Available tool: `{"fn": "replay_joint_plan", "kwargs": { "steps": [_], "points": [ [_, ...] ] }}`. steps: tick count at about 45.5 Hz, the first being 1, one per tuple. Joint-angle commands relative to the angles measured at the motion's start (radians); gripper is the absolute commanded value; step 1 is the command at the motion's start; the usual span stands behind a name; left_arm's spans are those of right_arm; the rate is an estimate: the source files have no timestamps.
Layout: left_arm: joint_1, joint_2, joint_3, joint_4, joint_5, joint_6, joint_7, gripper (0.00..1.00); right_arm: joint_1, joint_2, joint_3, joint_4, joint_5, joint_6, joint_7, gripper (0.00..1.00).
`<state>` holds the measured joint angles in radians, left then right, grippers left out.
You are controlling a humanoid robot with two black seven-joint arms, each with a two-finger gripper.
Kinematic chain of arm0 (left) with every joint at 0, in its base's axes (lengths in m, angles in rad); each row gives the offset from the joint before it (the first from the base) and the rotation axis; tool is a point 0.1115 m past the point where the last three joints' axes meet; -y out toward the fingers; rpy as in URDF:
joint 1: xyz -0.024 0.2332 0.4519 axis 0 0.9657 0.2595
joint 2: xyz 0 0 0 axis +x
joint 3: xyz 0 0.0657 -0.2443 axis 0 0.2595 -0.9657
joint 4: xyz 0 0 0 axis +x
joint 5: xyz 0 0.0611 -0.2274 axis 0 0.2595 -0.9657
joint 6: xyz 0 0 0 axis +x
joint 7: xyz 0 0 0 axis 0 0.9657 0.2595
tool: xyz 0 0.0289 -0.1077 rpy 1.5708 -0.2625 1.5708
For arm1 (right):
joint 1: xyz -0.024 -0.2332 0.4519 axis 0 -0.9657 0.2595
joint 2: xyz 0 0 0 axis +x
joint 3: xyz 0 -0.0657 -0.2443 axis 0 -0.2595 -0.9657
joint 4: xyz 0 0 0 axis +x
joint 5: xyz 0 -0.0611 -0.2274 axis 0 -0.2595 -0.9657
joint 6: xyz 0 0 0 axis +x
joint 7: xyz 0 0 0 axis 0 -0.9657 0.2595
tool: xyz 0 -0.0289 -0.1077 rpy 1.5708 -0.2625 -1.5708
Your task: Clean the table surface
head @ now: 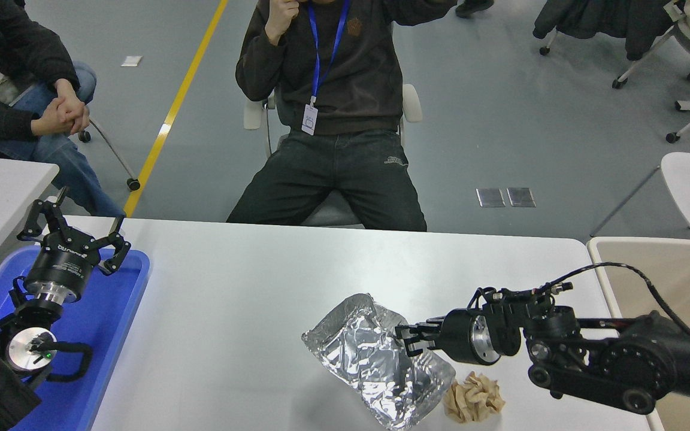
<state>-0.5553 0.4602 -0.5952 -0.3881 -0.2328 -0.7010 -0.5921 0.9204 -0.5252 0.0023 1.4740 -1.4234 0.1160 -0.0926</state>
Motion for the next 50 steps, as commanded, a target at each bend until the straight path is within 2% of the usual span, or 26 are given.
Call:
{"fn": "replay_joint_plan", "kwargs": {
  "steps": [1, 26, 50],
  "points": [
    [0.0, 0.0, 0.0, 0.0, 0.001, 0.0, 0.0, 1.0, 0.054, -0.093, 0.01, 0.091, 0.041, 0.042, 0.001, 0.0],
    [0.0, 0.0, 0.0, 0.0, 0.0, 0.0, 0.0, 1.0, 0.135, -0.337, 0.045, 0.269, 0.072, 0.125, 0.034, 0.0],
    [0.0, 0.0, 0.0, 0.0, 0.0, 0.0, 0.0, 1.0, 0.219, -0.466, 0.153, 0.27, 0.142, 0.229, 0.047, 0.0]
  ]
}}
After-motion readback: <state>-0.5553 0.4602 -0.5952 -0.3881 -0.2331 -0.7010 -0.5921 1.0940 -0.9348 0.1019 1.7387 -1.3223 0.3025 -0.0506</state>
